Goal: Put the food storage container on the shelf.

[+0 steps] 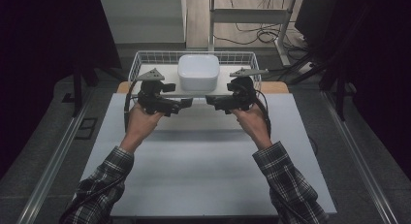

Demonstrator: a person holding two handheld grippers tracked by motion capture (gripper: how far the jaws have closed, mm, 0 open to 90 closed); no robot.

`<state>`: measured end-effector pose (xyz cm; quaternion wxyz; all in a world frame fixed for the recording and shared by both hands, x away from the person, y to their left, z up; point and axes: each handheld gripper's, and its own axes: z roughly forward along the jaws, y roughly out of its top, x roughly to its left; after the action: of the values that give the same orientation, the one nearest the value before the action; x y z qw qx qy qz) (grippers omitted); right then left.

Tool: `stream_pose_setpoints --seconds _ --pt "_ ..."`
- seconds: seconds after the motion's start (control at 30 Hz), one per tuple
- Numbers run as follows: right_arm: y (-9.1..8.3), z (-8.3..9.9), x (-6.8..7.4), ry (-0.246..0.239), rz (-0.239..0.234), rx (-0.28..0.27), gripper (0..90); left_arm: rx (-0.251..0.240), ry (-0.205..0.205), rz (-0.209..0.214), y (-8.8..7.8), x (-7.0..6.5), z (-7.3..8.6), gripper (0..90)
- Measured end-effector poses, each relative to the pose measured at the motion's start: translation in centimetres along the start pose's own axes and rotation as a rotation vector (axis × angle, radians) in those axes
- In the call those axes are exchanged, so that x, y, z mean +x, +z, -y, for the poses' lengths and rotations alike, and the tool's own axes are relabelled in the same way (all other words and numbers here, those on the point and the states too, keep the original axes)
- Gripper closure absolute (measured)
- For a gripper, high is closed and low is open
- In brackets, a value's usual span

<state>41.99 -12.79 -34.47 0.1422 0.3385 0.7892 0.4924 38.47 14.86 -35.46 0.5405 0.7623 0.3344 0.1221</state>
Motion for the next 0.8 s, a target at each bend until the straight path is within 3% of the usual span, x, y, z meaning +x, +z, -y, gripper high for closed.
stream_pose_setpoints --seconds 0.4,0.57,0.8 --pt "-0.8 1.3 1.6 -0.045 -0.024 0.002 2.5 0.028 0.042 0.021 0.1 -1.7 2.1 4.7" --pt "-1.0 2.1 2.0 -0.072 -0.025 0.012 2.5 0.034 0.043 0.027 0.1 -1.9 3.0 4.8" --pt "-1.1 3.2 2.0 -0.069 -0.032 0.011 2.5 0.050 0.030 0.035 0.4 -2.3 4.7 4.7"
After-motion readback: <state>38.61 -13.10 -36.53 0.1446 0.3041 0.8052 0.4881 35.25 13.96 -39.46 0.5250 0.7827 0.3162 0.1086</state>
